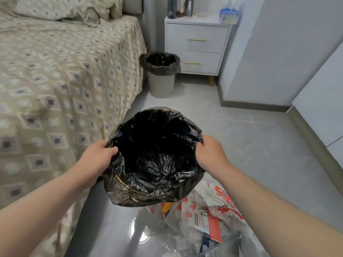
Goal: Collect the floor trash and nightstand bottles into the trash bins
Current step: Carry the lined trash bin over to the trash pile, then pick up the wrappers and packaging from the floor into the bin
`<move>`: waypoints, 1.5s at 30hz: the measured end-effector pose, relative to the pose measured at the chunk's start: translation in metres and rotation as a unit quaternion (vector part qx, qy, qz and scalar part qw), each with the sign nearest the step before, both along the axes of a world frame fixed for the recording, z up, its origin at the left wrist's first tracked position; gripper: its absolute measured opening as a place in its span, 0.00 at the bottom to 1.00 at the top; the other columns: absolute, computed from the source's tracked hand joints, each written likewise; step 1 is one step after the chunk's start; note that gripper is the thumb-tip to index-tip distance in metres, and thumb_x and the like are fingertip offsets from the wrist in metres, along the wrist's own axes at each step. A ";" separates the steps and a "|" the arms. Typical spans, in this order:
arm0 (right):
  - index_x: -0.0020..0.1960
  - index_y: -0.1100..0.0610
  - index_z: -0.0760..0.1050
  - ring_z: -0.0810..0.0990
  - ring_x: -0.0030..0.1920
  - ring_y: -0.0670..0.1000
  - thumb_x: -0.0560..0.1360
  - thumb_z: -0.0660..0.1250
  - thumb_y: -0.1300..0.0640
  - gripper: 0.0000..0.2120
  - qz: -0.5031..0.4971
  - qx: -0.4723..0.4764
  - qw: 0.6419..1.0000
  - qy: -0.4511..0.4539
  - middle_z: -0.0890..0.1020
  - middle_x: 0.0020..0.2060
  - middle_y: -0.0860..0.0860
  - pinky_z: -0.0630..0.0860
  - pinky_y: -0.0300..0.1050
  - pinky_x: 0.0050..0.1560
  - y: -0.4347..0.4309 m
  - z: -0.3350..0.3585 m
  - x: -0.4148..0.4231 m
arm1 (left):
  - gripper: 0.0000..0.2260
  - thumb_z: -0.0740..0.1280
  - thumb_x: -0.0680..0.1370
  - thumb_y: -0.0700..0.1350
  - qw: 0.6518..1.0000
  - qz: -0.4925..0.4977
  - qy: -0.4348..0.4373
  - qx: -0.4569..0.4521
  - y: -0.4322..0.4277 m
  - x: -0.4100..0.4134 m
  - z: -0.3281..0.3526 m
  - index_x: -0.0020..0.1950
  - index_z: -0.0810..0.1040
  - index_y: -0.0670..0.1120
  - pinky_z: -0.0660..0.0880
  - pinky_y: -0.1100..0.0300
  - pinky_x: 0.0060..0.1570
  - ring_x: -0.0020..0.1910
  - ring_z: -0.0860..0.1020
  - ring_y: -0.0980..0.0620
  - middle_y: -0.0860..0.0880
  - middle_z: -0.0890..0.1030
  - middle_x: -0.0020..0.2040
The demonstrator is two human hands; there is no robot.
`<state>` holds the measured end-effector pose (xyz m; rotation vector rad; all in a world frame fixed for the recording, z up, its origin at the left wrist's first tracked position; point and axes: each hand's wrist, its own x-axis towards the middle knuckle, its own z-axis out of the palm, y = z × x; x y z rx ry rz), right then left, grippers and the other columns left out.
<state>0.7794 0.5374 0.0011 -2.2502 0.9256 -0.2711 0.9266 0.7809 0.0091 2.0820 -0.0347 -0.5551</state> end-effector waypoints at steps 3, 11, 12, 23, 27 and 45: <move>0.37 0.57 0.66 0.71 0.34 0.51 0.77 0.55 0.61 0.10 0.021 0.017 1.000 0.016 0.72 0.33 0.51 0.63 0.43 0.29 0.029 -0.018 -0.002 | 0.05 0.65 0.76 0.41 1.000 0.014 0.010 0.018 0.033 -0.011 -0.011 0.45 0.77 0.40 0.76 0.44 0.51 0.43 0.82 0.39 0.38 0.83 0.43; 0.47 0.57 0.74 0.77 0.43 0.53 0.77 0.54 0.59 0.10 0.066 0.097 0.991 0.071 0.79 0.43 0.52 0.72 0.46 0.43 0.092 -0.060 -0.019 | 0.04 0.65 0.77 0.43 0.994 0.054 0.045 0.083 0.111 -0.051 -0.064 0.45 0.78 0.45 0.75 0.46 0.52 0.44 0.81 0.41 0.43 0.83 0.43; 0.48 0.57 0.74 0.77 0.44 0.54 0.77 0.54 0.58 0.10 0.066 0.097 0.991 0.070 0.80 0.44 0.53 0.74 0.47 0.45 0.092 -0.063 -0.022 | 0.04 0.65 0.77 0.43 0.993 0.054 0.050 0.087 0.112 -0.054 -0.070 0.44 0.78 0.45 0.75 0.46 0.52 0.45 0.80 0.41 0.43 0.83 0.43; 0.47 0.56 0.74 0.76 0.41 0.52 0.77 0.54 0.58 0.09 0.118 0.084 0.986 0.079 0.79 0.41 0.52 0.73 0.47 0.44 0.151 -0.097 0.012 | 0.12 0.67 0.75 0.47 0.977 0.122 0.097 0.148 0.179 -0.045 -0.132 0.55 0.75 0.41 0.71 0.45 0.60 0.56 0.77 0.40 0.41 0.81 0.54; 0.49 0.56 0.74 0.76 0.40 0.50 0.78 0.53 0.58 0.10 0.117 0.086 0.987 0.071 0.78 0.41 0.51 0.72 0.46 0.42 0.148 -0.099 0.011 | 0.07 0.65 0.77 0.45 0.981 0.105 0.069 0.149 0.173 -0.046 -0.122 0.50 0.75 0.42 0.72 0.47 0.56 0.52 0.77 0.41 0.43 0.81 0.49; 0.77 0.56 0.50 0.62 0.74 0.54 0.79 0.54 0.41 0.33 0.227 -0.043 0.965 0.128 0.62 0.75 0.55 0.60 0.46 0.71 0.108 -0.009 -0.025 | 0.37 0.49 0.73 0.70 0.926 -0.157 -0.284 0.192 0.130 -0.095 0.031 0.76 0.55 0.50 0.58 0.56 0.71 0.75 0.59 0.53 0.53 0.61 0.75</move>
